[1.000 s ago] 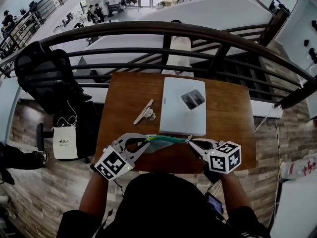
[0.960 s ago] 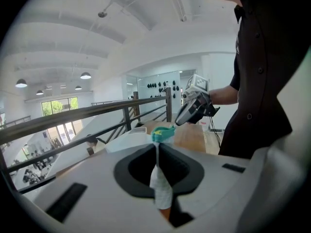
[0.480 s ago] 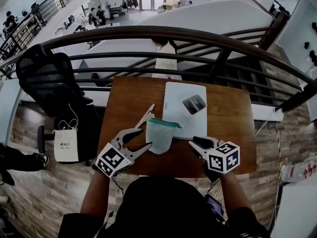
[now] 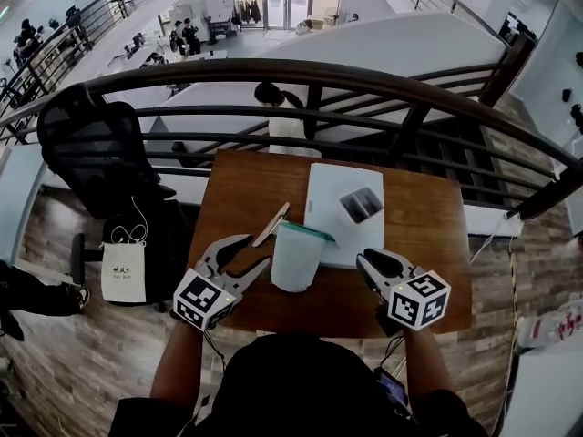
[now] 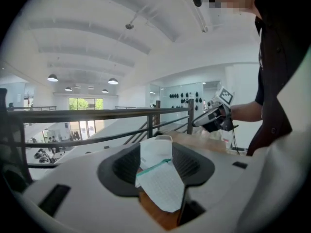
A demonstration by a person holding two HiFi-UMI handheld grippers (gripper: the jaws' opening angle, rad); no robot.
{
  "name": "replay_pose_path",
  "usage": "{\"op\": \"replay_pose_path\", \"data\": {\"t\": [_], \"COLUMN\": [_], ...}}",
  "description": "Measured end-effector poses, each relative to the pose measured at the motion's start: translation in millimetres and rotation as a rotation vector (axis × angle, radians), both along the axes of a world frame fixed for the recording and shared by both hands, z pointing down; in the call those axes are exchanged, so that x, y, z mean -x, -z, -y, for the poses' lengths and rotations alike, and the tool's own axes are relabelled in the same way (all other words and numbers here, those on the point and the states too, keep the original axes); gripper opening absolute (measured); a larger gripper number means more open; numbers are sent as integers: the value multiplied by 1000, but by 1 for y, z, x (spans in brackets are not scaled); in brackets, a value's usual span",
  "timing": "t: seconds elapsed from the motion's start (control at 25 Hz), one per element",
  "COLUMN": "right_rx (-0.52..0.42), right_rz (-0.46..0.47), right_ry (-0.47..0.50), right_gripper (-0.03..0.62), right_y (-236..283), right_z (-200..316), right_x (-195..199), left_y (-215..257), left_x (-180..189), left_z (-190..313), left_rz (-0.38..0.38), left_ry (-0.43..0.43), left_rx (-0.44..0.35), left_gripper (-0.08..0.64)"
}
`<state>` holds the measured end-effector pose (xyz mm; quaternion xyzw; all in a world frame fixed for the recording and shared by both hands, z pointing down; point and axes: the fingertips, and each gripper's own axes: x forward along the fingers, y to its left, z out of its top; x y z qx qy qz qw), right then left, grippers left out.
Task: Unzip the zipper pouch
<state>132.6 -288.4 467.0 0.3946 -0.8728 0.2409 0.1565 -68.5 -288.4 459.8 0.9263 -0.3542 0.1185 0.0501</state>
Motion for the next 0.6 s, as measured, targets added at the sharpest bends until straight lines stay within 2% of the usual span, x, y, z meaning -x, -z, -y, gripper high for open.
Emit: {"op": "replay_pose_path", "data": {"t": [0.12, 0.24, 0.28, 0.36, 0.6], "right_rx": [-95, -207, -242, -299, -423], "right_rz": [57, 103, 112, 125, 196], "right_ry": [-48, -104, -122, -163, -302], "right_gripper": [60, 28, 25, 0, -5], "right_y": [21, 44, 51, 60, 83], "right_z": [5, 11, 13, 16, 21], "right_x": [-3, -8, -10, -15, -36], "left_y": [13, 26, 30, 37, 57], "left_x": [13, 25, 25, 25, 26], "left_z": [10, 24, 28, 31, 29], "left_rz": [-59, -113, -124, -140, -253], "left_ry": [129, 270, 295, 314, 310], "left_rx": [-23, -22, -23, -39, -85], "left_gripper": [165, 45, 37, 31, 21]}}
